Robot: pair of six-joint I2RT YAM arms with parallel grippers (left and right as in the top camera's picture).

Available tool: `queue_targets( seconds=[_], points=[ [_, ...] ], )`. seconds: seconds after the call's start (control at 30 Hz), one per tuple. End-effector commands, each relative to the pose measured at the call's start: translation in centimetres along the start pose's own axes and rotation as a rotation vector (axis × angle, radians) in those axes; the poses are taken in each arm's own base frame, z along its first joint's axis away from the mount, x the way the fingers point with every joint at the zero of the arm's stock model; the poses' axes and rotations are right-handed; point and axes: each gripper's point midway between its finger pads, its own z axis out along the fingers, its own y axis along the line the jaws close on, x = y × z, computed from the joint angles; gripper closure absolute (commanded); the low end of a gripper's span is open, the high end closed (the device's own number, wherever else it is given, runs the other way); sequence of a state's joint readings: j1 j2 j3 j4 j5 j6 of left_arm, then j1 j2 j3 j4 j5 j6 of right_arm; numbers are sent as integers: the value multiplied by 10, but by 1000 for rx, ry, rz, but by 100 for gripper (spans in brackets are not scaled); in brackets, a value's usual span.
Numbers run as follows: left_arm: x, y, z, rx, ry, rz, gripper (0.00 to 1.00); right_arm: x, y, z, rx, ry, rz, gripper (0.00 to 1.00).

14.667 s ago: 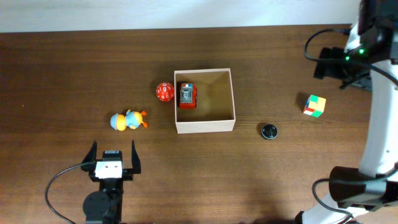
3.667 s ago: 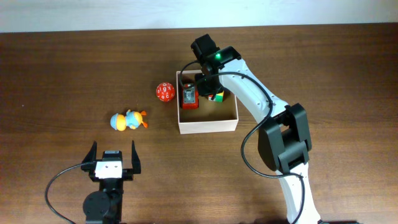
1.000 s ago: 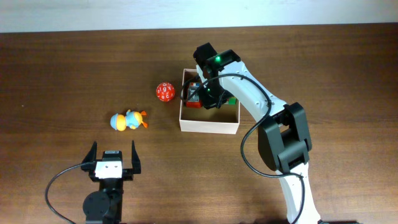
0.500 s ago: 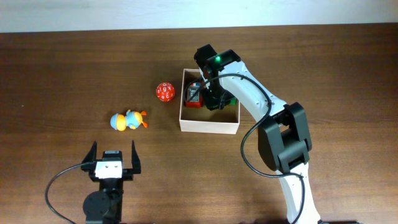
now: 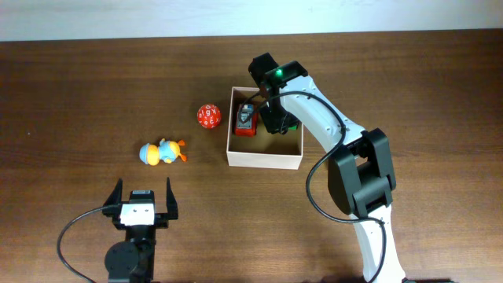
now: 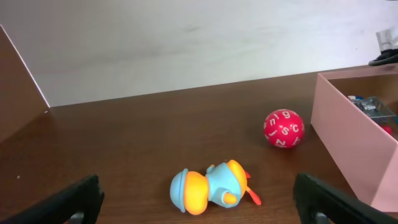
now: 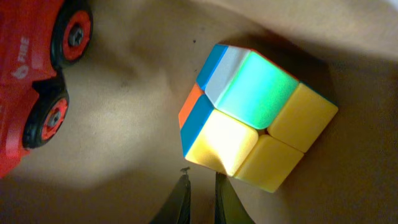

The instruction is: Pack container

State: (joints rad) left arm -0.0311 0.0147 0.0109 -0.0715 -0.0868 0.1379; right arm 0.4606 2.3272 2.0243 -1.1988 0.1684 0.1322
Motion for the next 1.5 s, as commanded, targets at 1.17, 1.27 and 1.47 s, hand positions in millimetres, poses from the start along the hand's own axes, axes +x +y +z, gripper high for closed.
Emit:
queue_targets(
  seconds=[1.17, 1.27, 1.47],
  points=[
    [0, 2, 0, -12, 0, 13, 1, -9, 43, -16, -122, -69, -203, 90],
    [0, 2, 0, -12, 0, 13, 1, -19, 44, -17, -125, -111, -199, 90],
    [0, 2, 0, -12, 0, 13, 1, -37, 39, -18, -116, -179, -176, 90]
  ],
)
